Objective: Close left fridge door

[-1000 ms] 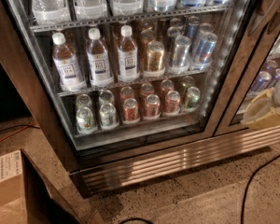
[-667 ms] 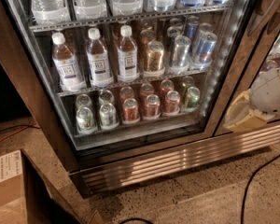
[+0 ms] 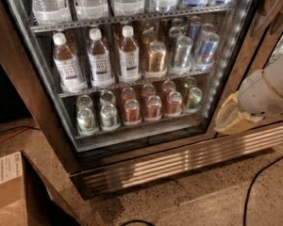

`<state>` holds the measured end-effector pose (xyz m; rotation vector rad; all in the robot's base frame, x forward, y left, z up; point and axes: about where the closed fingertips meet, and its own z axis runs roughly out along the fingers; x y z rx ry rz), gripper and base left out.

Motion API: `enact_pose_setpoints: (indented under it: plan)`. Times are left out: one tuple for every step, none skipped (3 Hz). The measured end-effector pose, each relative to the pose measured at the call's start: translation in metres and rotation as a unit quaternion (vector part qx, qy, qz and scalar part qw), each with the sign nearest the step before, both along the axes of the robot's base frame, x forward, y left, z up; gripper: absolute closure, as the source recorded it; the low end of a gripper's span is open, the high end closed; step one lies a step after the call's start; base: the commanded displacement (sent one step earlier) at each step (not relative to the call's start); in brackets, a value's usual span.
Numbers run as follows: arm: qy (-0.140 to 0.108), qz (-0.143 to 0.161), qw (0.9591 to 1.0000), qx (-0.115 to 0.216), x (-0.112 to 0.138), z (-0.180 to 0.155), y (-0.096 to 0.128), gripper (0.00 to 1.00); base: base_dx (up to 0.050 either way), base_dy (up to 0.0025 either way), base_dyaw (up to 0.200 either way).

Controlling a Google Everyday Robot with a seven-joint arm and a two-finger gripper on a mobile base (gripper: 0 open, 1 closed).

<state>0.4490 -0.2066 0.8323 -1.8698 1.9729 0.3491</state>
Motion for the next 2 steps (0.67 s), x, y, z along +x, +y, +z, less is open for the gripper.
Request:
enact_pose_setpoints:
  plan:
    - [0.0, 0.0, 1.0, 0.0, 0.0, 0.0, 0.0, 0.81, 0.0, 0.0, 0.0]
    - [0.0, 0.0, 1.0, 0.0, 0.0, 0.0, 0.0, 0.58, 0.0, 0.0, 0.0]
